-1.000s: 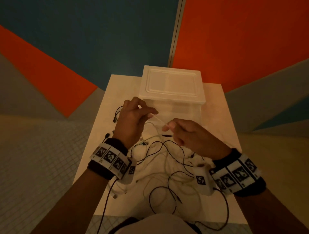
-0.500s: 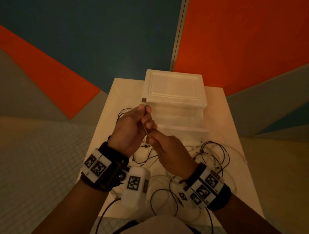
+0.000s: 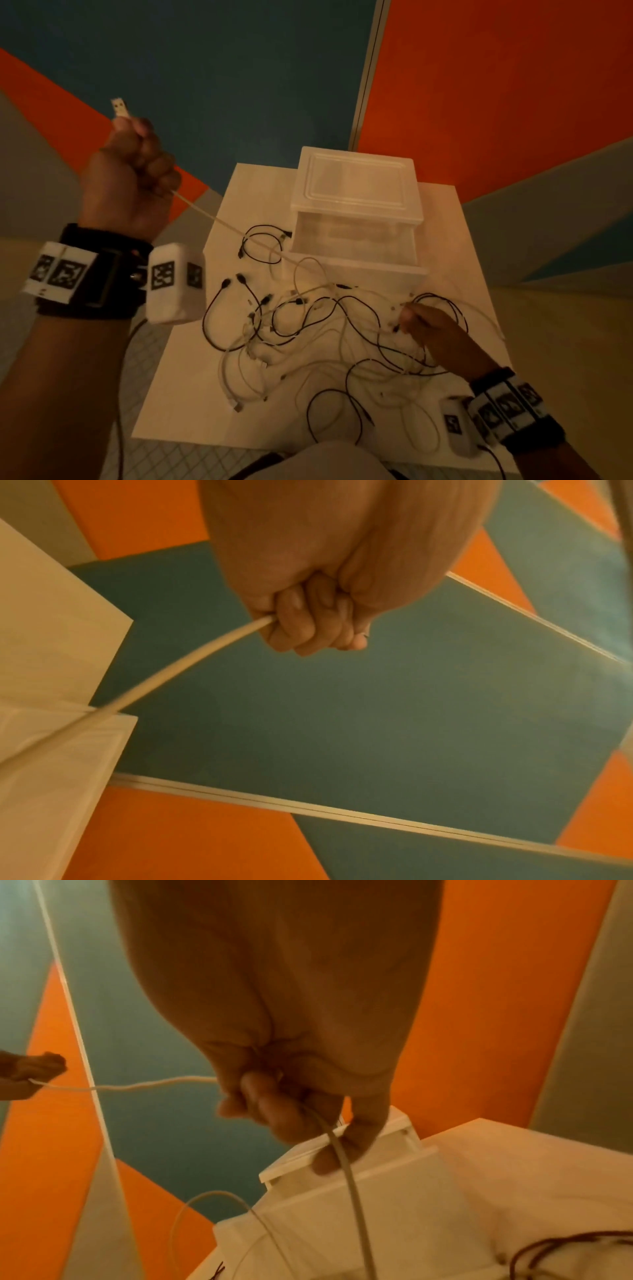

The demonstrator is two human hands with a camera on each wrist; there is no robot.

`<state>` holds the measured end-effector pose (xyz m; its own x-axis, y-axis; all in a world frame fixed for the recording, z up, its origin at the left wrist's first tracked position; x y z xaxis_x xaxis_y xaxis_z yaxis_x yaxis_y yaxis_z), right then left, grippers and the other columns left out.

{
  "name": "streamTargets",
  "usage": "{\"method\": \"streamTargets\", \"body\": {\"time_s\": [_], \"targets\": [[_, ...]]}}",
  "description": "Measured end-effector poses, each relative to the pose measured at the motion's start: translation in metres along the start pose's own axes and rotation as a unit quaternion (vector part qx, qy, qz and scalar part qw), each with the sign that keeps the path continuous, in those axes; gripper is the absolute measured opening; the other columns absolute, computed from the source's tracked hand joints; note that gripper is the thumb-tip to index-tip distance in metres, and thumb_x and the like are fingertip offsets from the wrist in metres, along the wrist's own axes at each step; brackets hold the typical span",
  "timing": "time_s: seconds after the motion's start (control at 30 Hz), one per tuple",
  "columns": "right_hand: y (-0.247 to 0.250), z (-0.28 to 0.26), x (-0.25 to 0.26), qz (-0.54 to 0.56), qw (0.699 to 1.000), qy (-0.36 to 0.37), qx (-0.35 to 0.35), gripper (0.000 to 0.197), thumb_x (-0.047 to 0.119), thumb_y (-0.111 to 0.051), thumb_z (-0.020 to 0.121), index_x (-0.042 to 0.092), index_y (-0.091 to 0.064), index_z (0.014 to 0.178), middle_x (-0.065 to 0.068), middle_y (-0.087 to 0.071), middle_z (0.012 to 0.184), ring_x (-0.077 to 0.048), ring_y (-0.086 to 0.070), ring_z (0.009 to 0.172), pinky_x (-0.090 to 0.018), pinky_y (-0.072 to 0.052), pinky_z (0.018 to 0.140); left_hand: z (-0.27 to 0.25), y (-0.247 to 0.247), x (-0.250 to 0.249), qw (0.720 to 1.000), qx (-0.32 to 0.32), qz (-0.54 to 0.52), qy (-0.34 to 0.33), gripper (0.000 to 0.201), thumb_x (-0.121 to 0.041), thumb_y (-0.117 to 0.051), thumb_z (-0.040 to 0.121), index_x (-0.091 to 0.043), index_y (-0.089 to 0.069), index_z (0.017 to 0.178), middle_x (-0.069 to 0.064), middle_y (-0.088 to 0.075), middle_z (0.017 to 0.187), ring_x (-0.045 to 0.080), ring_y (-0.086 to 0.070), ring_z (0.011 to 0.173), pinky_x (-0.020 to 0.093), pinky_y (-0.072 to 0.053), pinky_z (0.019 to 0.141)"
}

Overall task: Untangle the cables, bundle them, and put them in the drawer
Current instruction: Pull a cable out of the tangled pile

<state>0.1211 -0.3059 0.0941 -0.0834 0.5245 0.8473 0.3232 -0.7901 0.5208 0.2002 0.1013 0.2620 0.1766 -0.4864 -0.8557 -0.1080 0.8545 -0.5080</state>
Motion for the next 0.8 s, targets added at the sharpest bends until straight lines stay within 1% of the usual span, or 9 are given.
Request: {"method": "streamTargets", "body": {"time_s": [0.07,0.13,0.27,0.37,0.47,0.53,0.6,0.7,0.8], "targets": [[0.016,0.001,0.009,0.021,0.999,0.008,-0.04,0.053,0.075,-0.039,0.084,0.027,-0.054,0.067,0.009,-0.053,0.063,-0.006,-0.048,0.059,-0.03,-0.043,0.067,-0.003,0.0,0.004,1.0,-0.004,0.012,0.002,0.023,-0.018,-0.035,0.098,-0.026,-0.046,0.079,-0.009,-0.025,0.055,0.004,-0.019,0.045,0.017,-0.024,0.041],[0.026,0.007,0.038,0.049,0.997,0.032,-0.058,0.041,0.054,-0.04,0.096,0.027,-0.051,0.067,0.006,-0.047,0.06,-0.012,-0.045,0.058,-0.037,-0.04,0.061,-0.01,-0.014,0.02,1.0,-0.004,0.024,0.017,0.03,-0.02,-0.028,0.102,-0.025,-0.047,0.079,-0.011,-0.025,0.056,0.004,-0.019,0.045,0.017,-0.022,0.041],[0.026,0.024,0.107,0.084,0.992,0.081,-0.043,0.035,0.028,-0.038,0.102,0.016,-0.052,0.073,0.009,-0.04,0.058,-0.006,-0.036,0.054,-0.018,-0.032,0.054,-0.033,-0.06,0.065,0.995,0.056,0.051,0.072,0.028,-0.025,-0.031,0.103,-0.021,-0.047,0.081,-0.011,-0.031,0.058,0.004,-0.023,0.046,0.016,-0.023,0.039],[0.01,0.034,0.143,0.085,0.991,0.105,-0.01,0.034,0.019,-0.038,0.104,0.009,-0.054,0.075,0.018,-0.046,0.056,0.001,-0.038,0.053,-0.009,-0.031,0.055,-0.06,-0.089,0.096,0.98,0.092,0.146,0.101,0.032,-0.026,-0.029,0.106,-0.019,-0.047,0.081,-0.003,-0.051,0.066,0.011,-0.044,0.054,0.02,-0.035,0.047],[-0.008,0.042,0.164,0.024,0.991,0.128,-0.013,0.034,0.021,-0.043,0.103,0.008,-0.056,0.074,0.012,-0.051,0.062,0.0,-0.044,0.059,-0.016,-0.033,0.059,-0.084,-0.12,0.115,0.963,0.157,0.182,0.119,0.031,-0.031,-0.029,0.105,-0.014,-0.044,0.084,0.01,-0.07,0.095,0.025,-0.067,0.084,0.03,-0.05,0.066],[-0.015,0.046,0.164,-0.026,0.992,0.118,-0.036,0.035,0.027,-0.046,0.101,0.011,-0.057,0.072,0.003,-0.054,0.062,-0.006,-0.046,0.059,-0.027,-0.036,0.06,-0.093,-0.129,0.122,0.95,0.189,0.198,0.152,0.031,-0.033,-0.031,0.105,-0.01,-0.043,0.089,0.013,-0.069,0.097,0.028,-0.068,0.083,0.031,-0.049,0.064],[-0.015,0.047,0.161,-0.064,0.99,0.107,-0.063,0.035,0.028,-0.049,0.1,0.012,-0.056,0.07,0.003,-0.052,0.058,-0.007,-0.047,0.055,-0.029,-0.037,0.059,-0.099,-0.126,0.128,0.934,0.196,0.233,0.188,0.031,-0.034,-0.032,0.104,-0.009,-0.044,0.093,0.013,-0.067,0.087,0.024,-0.067,0.068,0.026,-0.041,0.053],[-0.012,0.044,0.159,-0.095,0.986,0.11,-0.081,0.036,0.03,-0.049,0.1,0.013,-0.055,0.068,0.008,-0.048,0.053,-0.007,-0.046,0.053,-0.033,-0.038,0.059,-0.102,-0.116,0.132,0.922,0.187,0.235,0.244,0.029,-0.031,-0.035,0.105,-0.013,-0.046,0.085,0.003,-0.053,0.062,0.01,-0.043,0.048,0.018,-0.029,0.043],[-0.017,0.04,0.159,-0.069,0.987,0.134,-0.053,0.04,0.032,-0.046,0.101,0.01,-0.056,0.069,0.011,-0.049,0.054,-0.004,-0.046,0.054,-0.023,-0.037,0.058,-0.103,-0.12,0.128,0.93,0.178,0.146,0.287,0.027,-0.027,-0.035,0.104,-0.014,-0.045,0.084,-0.003,-0.035,0.058,0.006,-0.028,0.045,0.017,-0.02,0.043]]}}
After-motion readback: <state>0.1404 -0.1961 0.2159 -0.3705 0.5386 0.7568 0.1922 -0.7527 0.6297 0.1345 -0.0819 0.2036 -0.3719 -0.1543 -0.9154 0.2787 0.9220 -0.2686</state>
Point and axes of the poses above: each hand's wrist, its own z-axis towards the middle knuckle, its own y-axis out of the back of the hand, x = y × z, the point moved 10 cm from there along z, towards the middle knuckle
